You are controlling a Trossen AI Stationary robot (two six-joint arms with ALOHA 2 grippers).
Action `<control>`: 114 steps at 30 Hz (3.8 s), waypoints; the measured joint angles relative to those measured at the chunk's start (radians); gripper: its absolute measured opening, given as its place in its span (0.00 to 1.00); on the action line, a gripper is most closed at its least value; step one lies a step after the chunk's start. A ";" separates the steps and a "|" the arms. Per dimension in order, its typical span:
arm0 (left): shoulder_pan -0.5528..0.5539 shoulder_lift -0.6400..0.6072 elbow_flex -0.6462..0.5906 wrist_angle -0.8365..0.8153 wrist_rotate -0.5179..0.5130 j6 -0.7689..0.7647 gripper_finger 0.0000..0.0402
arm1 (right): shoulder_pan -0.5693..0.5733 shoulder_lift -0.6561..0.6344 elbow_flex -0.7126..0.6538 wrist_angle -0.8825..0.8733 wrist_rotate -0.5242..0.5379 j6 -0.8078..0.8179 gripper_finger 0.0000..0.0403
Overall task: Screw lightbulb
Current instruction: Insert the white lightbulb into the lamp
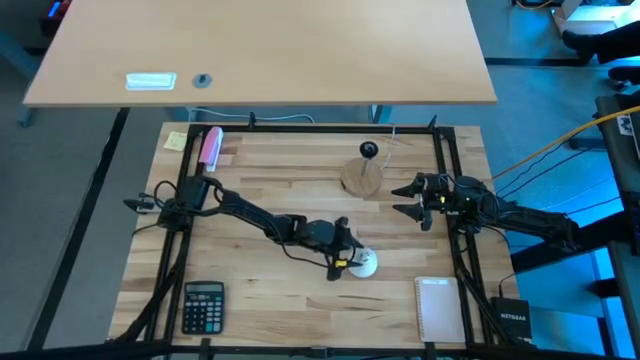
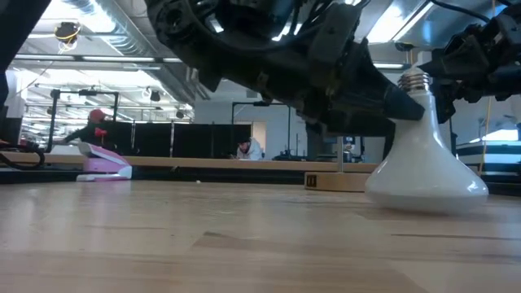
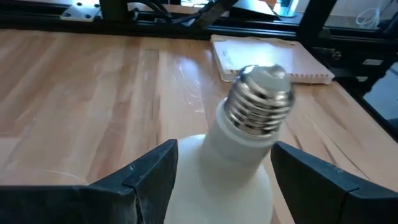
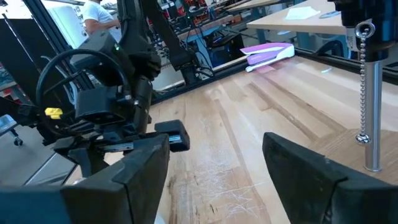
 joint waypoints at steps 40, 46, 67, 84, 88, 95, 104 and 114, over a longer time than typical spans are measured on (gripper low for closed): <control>-0.003 0.005 0.116 0.034 -0.119 0.169 0.33 | -0.001 0.001 0.057 -0.025 0.056 -0.067 0.66; 0.000 -0.194 0.109 -0.049 -0.294 0.302 0.35 | 0.000 0.000 0.145 -0.018 0.056 -0.090 0.66; 0.072 -0.341 -0.401 0.509 -0.301 0.027 0.35 | 0.000 0.261 0.151 -0.039 0.089 -0.045 0.66; 0.077 -0.049 -0.309 0.438 -0.285 -0.084 0.38 | 0.000 0.531 -0.012 0.299 0.038 -0.096 0.66; 0.077 -0.045 -0.261 0.324 -0.268 -0.068 0.38 | 0.000 0.551 -0.014 0.307 0.037 -0.096 0.66; 0.085 -0.049 -0.251 0.280 -0.262 -0.053 0.38 | 0.000 0.561 -0.015 0.315 0.028 -0.096 0.66; 0.117 -0.093 -0.243 0.188 -0.220 -0.095 0.39 | 0.000 0.560 -0.015 0.313 0.027 -0.094 0.66; 0.116 -0.131 -0.244 0.110 -0.137 -0.076 0.64 | 0.000 0.560 -0.016 0.311 0.011 -0.093 0.66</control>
